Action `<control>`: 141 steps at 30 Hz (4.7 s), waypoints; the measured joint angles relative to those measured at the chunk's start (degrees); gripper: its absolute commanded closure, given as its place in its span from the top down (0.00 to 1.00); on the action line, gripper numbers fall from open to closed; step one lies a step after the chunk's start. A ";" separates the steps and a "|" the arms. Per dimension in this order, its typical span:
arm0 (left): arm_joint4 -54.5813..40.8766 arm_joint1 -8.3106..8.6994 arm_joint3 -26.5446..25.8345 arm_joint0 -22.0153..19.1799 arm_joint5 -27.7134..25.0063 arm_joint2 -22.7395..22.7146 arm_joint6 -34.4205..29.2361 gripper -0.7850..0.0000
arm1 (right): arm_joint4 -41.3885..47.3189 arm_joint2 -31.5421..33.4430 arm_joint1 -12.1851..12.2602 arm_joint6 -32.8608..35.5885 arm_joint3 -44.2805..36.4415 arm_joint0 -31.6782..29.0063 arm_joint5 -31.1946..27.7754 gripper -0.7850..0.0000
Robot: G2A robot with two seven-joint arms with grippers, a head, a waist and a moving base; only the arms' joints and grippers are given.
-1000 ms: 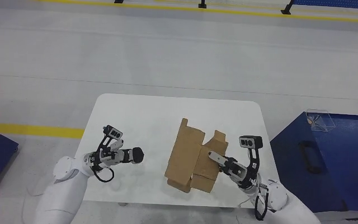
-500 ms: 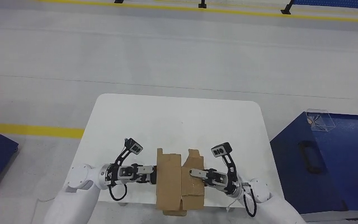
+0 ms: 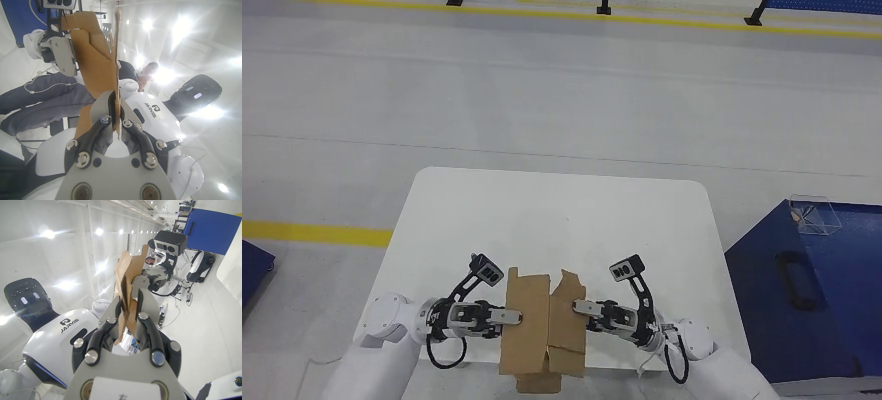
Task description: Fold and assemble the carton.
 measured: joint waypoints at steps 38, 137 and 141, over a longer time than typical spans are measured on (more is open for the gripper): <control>-15.20 -7.88 3.49 0.55 -28.22 8.41 18.75 0.31 | -55.52 12.36 -4.64 -37.07 -9.94 -8.00 -20.55 0.00; 20.98 -4.94 6.03 -8.17 -5.85 10.98 10.59 1.00 | -65.04 13.00 4.81 1.61 -23.49 -12.03 -3.43 0.00; 24.96 -4.00 5.01 -7.60 -4.67 8.91 11.78 1.00 | -64.66 14.57 5.29 1.33 -23.85 -12.35 -3.30 0.00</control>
